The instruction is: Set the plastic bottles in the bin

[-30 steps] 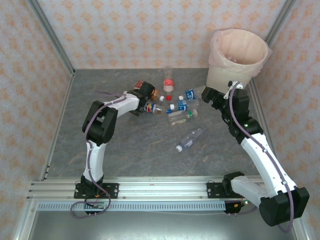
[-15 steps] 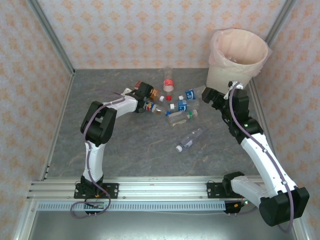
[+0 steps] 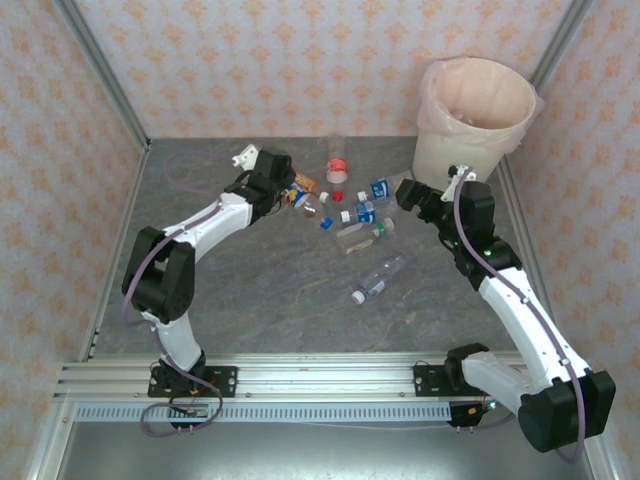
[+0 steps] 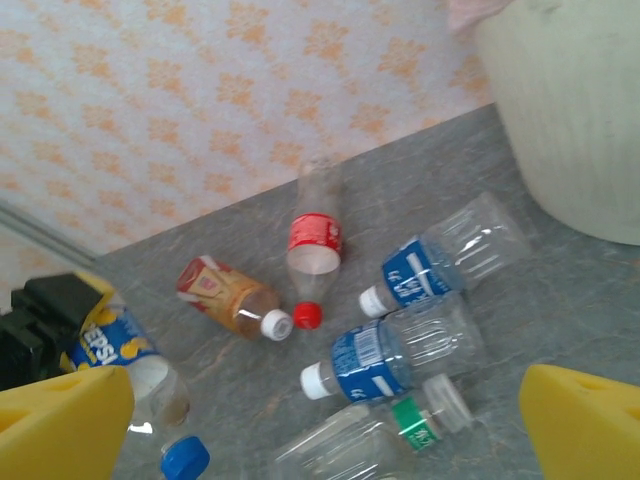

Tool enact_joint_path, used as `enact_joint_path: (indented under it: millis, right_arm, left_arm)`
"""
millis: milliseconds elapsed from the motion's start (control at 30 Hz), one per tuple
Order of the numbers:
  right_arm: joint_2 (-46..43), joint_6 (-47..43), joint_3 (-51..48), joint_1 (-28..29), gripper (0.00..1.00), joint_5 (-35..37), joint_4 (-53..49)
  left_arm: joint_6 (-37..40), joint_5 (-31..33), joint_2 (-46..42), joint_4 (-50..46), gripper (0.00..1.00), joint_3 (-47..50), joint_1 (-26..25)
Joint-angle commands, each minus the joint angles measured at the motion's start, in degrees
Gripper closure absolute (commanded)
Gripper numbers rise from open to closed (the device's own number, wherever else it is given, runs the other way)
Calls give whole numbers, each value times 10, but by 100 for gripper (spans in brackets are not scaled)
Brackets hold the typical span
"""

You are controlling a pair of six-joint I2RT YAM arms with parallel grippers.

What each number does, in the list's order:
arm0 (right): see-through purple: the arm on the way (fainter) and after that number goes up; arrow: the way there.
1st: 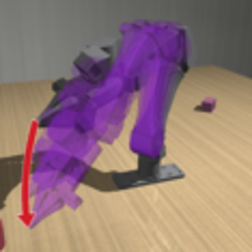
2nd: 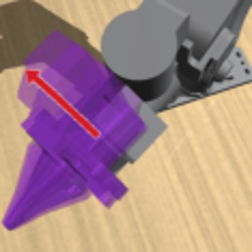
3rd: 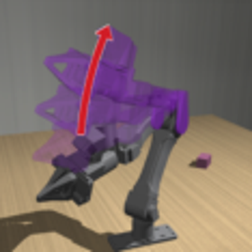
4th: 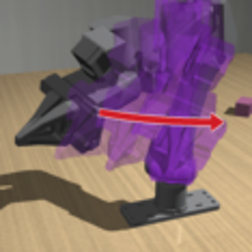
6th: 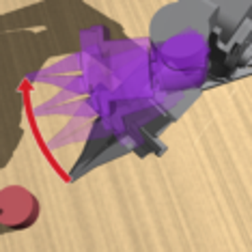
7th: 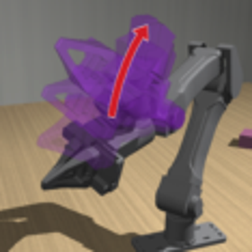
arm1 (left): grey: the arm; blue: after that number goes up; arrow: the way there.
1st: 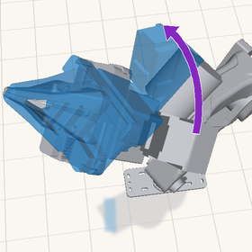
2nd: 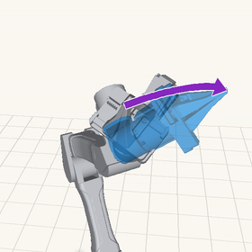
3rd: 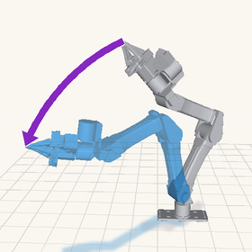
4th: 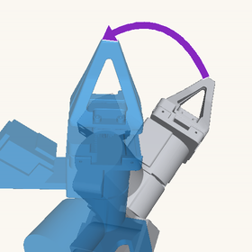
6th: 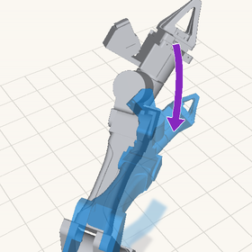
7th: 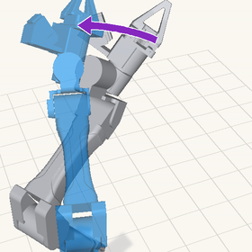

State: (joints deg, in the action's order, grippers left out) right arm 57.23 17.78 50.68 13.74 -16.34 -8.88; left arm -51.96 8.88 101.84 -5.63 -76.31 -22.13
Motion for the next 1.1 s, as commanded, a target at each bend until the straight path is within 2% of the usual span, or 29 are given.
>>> enact_joint_path:
  millis: [0,200,400,667,833,1067]
  right_arm:
    - [16,2,-7,3,1,-88,55]
    - [52,45,-12,14,1,-162,104]
    - [64,51,-15,46,1,-210,114]
    - [78,50,-7,103,1,-191,114]
    - [103,53,5,114,1,-196,122]
    - [156,71,15,126,1,-194,146]
  left_arm:
    - [76,-76,-25,55,54,8,-11]
    - [127,-167,-60,89,54,-5,-61]
    - [159,-222,-77,94,55,-17,-107]
    - [162,-266,-79,100,56,-30,-119]
    - [165,-287,-80,105,56,-33,-122]
    - [153,-282,-78,106,55,-34,-126]
